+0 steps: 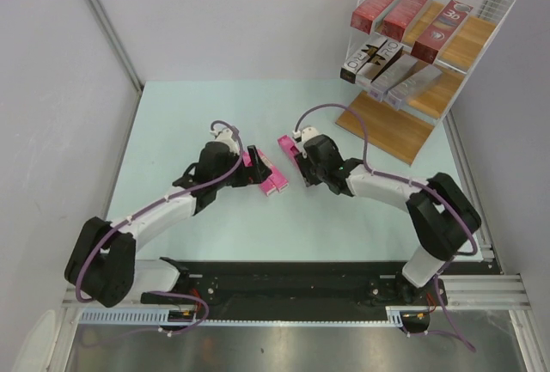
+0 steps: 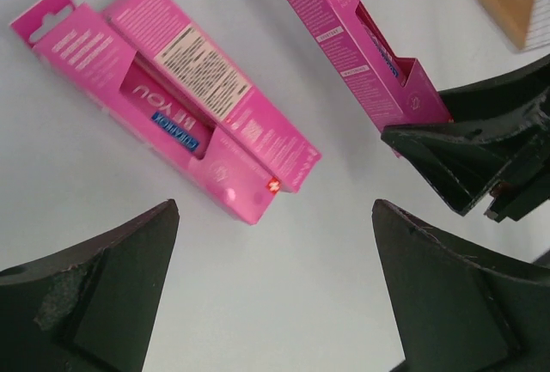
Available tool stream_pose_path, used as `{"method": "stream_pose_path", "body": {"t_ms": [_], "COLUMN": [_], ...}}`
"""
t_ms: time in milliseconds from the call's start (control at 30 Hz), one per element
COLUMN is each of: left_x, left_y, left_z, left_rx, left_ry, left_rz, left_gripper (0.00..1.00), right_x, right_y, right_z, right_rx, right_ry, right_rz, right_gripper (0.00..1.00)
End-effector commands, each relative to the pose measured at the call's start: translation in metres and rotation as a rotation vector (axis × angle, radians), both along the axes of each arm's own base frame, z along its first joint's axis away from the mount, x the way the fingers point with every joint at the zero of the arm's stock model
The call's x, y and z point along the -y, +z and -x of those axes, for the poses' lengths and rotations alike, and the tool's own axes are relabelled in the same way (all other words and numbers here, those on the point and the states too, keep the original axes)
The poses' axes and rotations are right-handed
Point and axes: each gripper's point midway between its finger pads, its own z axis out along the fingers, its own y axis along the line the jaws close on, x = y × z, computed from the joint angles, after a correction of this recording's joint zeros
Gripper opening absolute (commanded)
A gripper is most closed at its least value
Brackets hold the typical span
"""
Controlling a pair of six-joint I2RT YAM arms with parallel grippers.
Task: Place and organize the toothpastes onto the shelf
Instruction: Pick up the toothpaste from the center of the board.
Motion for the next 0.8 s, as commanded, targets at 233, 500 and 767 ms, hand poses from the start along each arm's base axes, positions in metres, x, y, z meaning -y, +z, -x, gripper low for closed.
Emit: {"method": "stream_pose_path", "body": {"t_ms": [233, 500, 767], "left_x": [0.047, 0.068, 0.073], "left_y": [0.079, 0.118, 0.146], "left_z": [-0.011, 0.002, -0.008], "left_rx": [0.036, 0.067, 0.12], "left_ry": [-0.322, -0.544, -0.589], "left_rz": [0.274, 0.459, 0.506], "left_gripper": [0.99, 1.0, 1.0], "right_x": [0.01, 0.017, 0.008], "right_y": [0.121, 0.153, 0.152], "right_z": [0.029, 0.057, 0.068], "right_rx": [0.201, 0.253, 0.254], "right_ry": [0.105, 0.132, 0.174], "right_rz": [-0.075, -0.148, -0.144], "right_gripper": [0.16, 0.16, 0.15]}}
